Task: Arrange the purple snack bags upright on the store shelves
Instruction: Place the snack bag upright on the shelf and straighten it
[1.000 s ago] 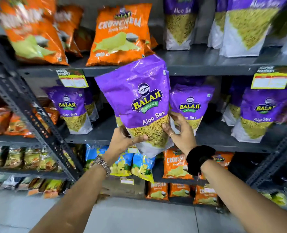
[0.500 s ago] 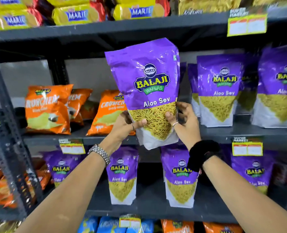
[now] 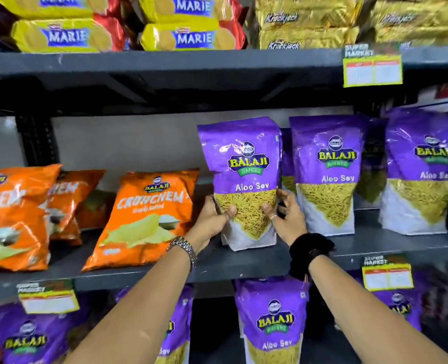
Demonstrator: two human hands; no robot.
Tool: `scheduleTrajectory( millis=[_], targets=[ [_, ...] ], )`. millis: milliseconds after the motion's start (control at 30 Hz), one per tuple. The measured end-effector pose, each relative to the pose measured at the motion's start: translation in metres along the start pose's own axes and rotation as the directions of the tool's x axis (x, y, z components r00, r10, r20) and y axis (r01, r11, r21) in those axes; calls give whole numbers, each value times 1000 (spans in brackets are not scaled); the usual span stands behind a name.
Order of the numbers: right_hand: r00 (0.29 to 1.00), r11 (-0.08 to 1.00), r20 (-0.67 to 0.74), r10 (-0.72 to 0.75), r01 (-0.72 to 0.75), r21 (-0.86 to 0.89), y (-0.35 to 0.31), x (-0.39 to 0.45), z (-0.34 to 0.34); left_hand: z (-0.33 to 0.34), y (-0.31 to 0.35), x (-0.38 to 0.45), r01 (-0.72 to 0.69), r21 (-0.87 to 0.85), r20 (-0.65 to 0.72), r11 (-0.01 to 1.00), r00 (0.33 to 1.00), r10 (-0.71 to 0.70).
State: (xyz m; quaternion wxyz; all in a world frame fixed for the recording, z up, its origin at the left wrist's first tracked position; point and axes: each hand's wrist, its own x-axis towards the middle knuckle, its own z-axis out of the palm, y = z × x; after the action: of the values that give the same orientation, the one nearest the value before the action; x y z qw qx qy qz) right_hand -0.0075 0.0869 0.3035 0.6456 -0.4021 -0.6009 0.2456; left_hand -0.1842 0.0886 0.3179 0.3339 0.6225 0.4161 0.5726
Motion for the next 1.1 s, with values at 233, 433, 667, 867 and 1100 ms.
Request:
scheduleTrajectory(
  millis=[233,433,667,867,1100],
  targets=[
    [999,999,-10,37,-37,-20,10,15,-4,4,-5,21,59,53,63,997,996,-63],
    [998,999,-35,44,-45,-26,9,12,-9,3,-6,19,104,11,-3,995,995,-104],
    [981,989,-148,-128,114,-98,8,-40,-43,31,-12,-61,-255,-61,-248,965,940,233],
    [921,948,-300,-246,165,-271,27,-103,-107,88,-34,-125,-342,-68,-164,937,930,327],
    [926,963,-375,-47,-58,-264,102,-146,-214,196,-97,-172,-104,-167,-37,981,994,99]
  ],
)
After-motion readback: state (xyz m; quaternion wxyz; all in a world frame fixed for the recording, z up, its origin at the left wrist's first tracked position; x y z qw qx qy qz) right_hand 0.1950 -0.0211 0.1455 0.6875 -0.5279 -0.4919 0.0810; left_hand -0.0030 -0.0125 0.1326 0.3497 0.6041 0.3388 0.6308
